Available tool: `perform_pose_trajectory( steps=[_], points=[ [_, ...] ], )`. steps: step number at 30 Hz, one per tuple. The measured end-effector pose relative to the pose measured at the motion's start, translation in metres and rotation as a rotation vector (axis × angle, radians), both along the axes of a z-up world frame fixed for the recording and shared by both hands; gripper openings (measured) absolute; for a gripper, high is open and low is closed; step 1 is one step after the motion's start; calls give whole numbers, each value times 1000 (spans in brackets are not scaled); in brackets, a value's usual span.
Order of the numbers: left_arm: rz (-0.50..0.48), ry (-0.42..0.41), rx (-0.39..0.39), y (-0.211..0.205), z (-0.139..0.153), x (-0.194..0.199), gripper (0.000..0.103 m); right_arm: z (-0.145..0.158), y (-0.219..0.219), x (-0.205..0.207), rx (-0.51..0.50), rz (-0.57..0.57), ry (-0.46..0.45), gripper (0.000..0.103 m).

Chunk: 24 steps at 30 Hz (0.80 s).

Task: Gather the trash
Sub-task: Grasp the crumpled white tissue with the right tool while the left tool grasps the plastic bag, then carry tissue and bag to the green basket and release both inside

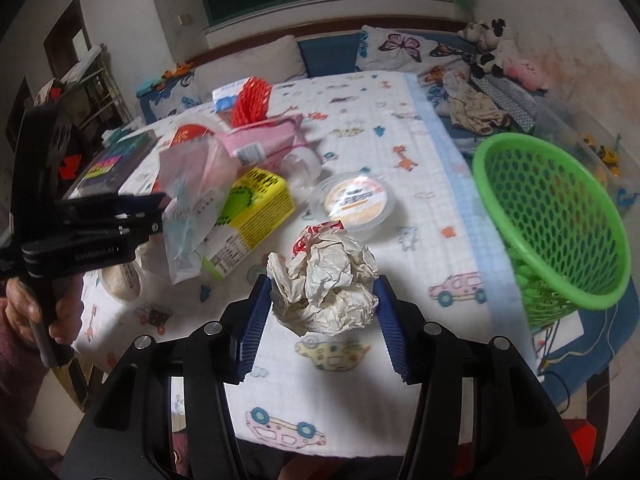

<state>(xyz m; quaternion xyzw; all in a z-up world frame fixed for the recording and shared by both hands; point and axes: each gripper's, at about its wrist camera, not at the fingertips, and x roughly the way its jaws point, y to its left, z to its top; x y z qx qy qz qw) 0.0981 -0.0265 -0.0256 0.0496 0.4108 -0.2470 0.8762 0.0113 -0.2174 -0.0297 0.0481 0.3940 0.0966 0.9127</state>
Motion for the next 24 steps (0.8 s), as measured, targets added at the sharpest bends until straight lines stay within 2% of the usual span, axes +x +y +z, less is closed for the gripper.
perform_pose_trajectory(
  steps=[1, 3, 4, 7, 16, 24],
  points=[
    [-3, -2, -5, 0, 1, 0, 30, 1, -4, 0, 0, -8, -4, 53],
    [-12, -1, -19, 0, 2, -1, 24, 4, -10, 1, -1, -21, -11, 53],
    [-13, -4, -22, 1, 3, -1, 18, 5, -13, 2, -1, -28, -14, 53],
    [-9, -8, -25, 1, 6, -3, 9, 11, -27, 2, -7, -59, -31, 53],
    [-11, -50, -55, -2, 33, -18, 8, 17, -90, 12, -5, -180, -56, 53],
    [-103, -90, -68, -57, 64, -16, 8, 4, -157, 26, -6, -293, -41, 53]
  ],
)
